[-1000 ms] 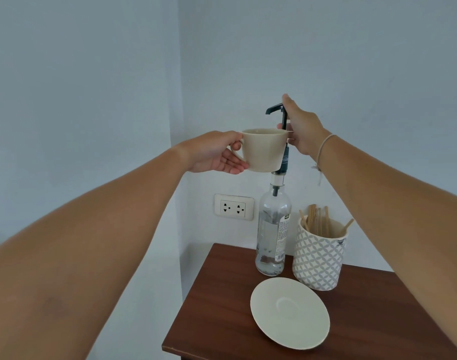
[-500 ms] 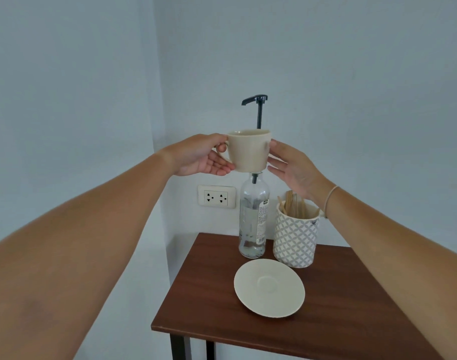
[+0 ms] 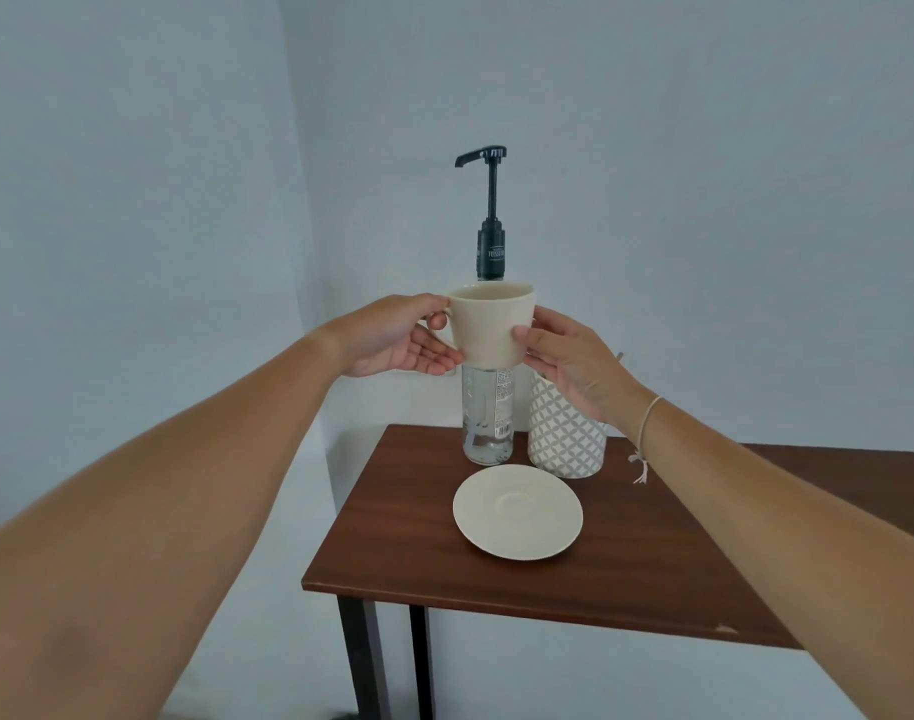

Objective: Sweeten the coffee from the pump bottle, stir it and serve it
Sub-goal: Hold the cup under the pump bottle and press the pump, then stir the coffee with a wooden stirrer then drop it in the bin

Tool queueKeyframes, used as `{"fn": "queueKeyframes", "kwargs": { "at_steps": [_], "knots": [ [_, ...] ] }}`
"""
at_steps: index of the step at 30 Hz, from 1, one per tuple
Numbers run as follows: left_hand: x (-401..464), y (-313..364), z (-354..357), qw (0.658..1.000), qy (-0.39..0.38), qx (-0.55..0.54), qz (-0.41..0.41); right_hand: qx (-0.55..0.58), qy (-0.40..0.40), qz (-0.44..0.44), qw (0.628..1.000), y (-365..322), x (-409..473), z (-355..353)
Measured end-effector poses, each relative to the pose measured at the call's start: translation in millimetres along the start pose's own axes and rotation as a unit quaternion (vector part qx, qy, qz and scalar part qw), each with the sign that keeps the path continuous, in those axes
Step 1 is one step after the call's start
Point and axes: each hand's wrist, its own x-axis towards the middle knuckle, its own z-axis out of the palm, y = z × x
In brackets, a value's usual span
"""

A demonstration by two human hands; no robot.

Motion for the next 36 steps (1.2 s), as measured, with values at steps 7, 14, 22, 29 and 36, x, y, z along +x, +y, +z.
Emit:
{"fn": "queueKeyframes", "kwargs": {
  "at_steps": [7,14,22,29,36],
  "knots": [
    [-11,-44,36,0.998,-0.032,-0.014,-0.042,0.001,0.016,0.011,1.0,40,-51,-14],
    [-15,-88,63,0.994,-0.059,-0.043,-0.082,-0.019,0.037,0.048,0.998,76,-89,-24],
    [-15,-133,74,0.987,-0.094,-0.054,-0.116,-0.08,0.085,0.09,0.989,107,-117,-27],
    [-14,-153,78,0.985,-0.091,-0.069,-0.126,-0.107,0.084,0.111,0.984,122,-125,-29],
    [-9,-161,81,0.984,-0.072,-0.08,-0.139,-0.109,0.087,0.117,0.983,129,-124,-26]
  ]
}}
